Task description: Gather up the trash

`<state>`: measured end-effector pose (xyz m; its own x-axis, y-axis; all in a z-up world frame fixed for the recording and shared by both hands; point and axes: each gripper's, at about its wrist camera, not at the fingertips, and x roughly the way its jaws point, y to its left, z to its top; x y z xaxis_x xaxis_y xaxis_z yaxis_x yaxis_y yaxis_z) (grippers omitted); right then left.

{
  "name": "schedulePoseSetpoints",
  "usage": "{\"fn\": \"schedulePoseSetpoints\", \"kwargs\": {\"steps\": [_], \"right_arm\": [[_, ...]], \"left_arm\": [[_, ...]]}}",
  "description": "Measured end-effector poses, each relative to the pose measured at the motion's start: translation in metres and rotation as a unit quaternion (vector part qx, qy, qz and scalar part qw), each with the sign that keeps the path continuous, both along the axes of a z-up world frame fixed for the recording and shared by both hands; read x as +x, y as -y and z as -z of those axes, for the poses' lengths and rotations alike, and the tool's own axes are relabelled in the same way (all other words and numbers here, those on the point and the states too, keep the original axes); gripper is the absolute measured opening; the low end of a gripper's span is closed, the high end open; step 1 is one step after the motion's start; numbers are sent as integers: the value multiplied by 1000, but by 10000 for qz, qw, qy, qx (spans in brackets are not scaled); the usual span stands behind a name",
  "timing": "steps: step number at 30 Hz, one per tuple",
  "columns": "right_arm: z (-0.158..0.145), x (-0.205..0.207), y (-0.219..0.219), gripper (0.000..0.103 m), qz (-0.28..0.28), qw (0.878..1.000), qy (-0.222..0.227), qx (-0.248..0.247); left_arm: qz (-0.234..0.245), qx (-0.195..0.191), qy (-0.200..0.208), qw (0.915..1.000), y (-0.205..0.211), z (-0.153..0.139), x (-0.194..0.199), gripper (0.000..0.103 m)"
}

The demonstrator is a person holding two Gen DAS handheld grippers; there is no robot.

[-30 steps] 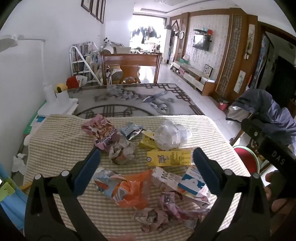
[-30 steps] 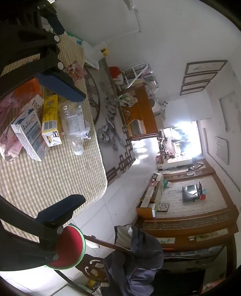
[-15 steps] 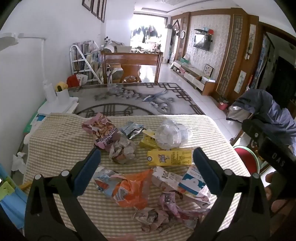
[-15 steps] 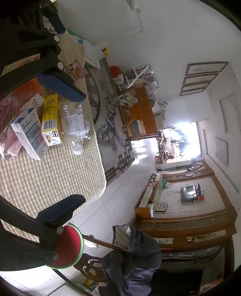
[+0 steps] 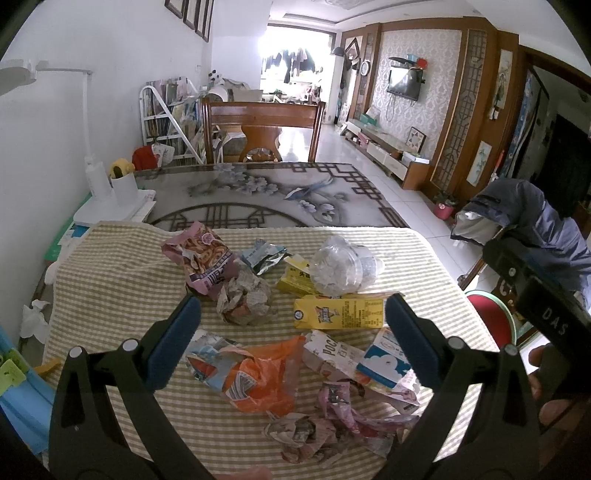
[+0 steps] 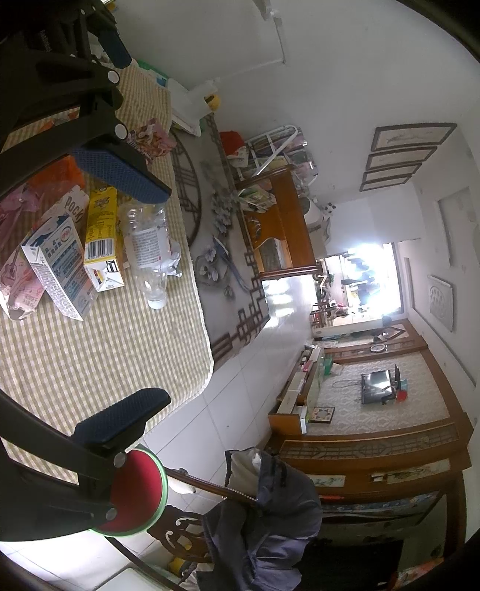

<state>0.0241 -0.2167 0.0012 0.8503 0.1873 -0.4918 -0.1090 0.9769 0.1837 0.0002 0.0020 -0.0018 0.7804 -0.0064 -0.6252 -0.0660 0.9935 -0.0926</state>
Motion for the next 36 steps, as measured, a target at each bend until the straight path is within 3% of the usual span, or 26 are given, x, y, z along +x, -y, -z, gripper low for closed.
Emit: {"fn": "schedulePoseSetpoints", "kwargs": {"steps": [23, 36], "right_arm": [[7, -1, -7, 96, -60, 10000, -56, -52], [6, -3, -4, 96, -77, 9999, -50, -63]], "left_arm": [[-6, -17, -52, 10000, -1, 20, -1, 98], [-28, -43, -73, 10000, 0, 16, -1, 98]]}}
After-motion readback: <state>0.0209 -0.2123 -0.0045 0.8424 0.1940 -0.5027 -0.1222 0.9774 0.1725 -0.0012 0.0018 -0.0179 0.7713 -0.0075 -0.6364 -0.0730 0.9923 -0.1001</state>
